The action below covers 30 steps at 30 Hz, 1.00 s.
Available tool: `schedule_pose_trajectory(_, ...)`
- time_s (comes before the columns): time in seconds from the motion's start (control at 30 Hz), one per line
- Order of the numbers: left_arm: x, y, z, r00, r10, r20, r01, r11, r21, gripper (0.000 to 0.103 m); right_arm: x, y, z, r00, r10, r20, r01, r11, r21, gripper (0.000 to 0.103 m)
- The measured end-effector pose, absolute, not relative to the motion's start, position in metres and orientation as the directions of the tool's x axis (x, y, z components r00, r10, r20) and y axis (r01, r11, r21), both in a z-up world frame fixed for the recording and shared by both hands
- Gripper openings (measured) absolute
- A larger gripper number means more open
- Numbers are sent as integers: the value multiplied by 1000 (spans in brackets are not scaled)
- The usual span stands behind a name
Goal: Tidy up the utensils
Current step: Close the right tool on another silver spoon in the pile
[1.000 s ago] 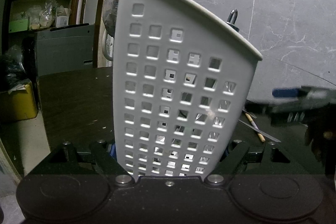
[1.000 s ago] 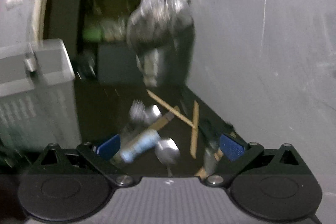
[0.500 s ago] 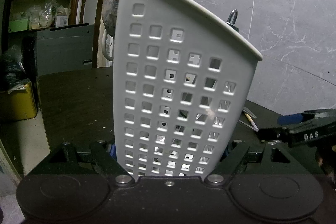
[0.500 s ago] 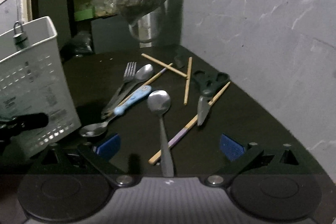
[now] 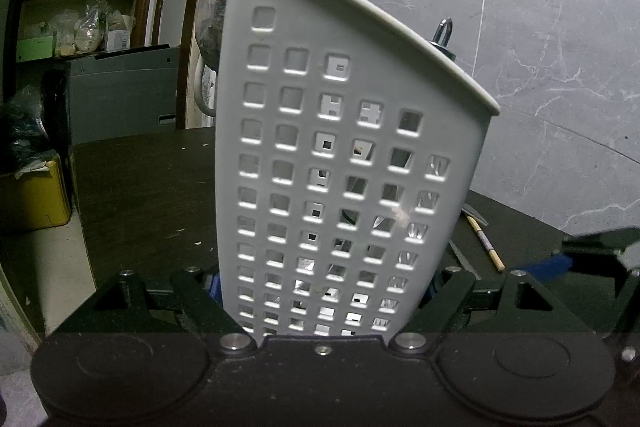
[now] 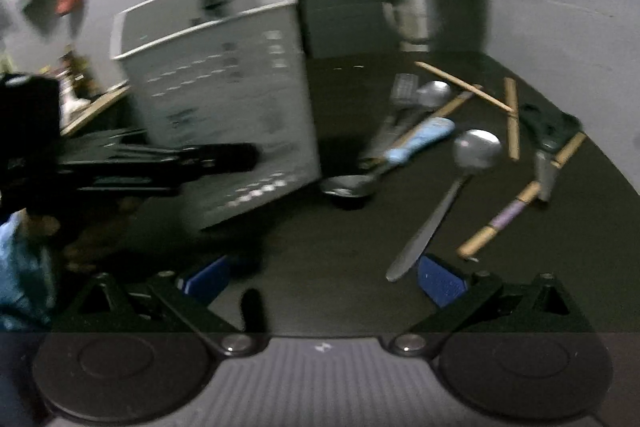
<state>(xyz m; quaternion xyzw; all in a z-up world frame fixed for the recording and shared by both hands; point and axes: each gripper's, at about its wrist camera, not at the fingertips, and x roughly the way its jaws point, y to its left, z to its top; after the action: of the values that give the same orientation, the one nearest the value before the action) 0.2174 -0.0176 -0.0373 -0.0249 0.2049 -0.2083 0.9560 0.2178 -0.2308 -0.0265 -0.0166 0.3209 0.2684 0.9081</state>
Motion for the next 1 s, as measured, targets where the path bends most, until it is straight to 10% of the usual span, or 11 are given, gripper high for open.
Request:
schedule_pose_trajectory(0.53, 217, -17, -37, 827, -411, -384, 391, 911, -131, 84, 300, -242, -16, 778, 168, -605, -261, 963, -67, 97)
schedule_pose_trajectory(0.8, 216, -17, -37, 826, -412, -384, 393, 910, -132, 84, 312, -245, -27, 756, 203, -623, -277, 961, -22, 26)
schedule_pose_trajectory(1.0, 217, -16, -37, 825, -416, -381, 395, 908, -138, 84, 286, -248, -27, 747, 225, -626, -261, 965, 36, 11)
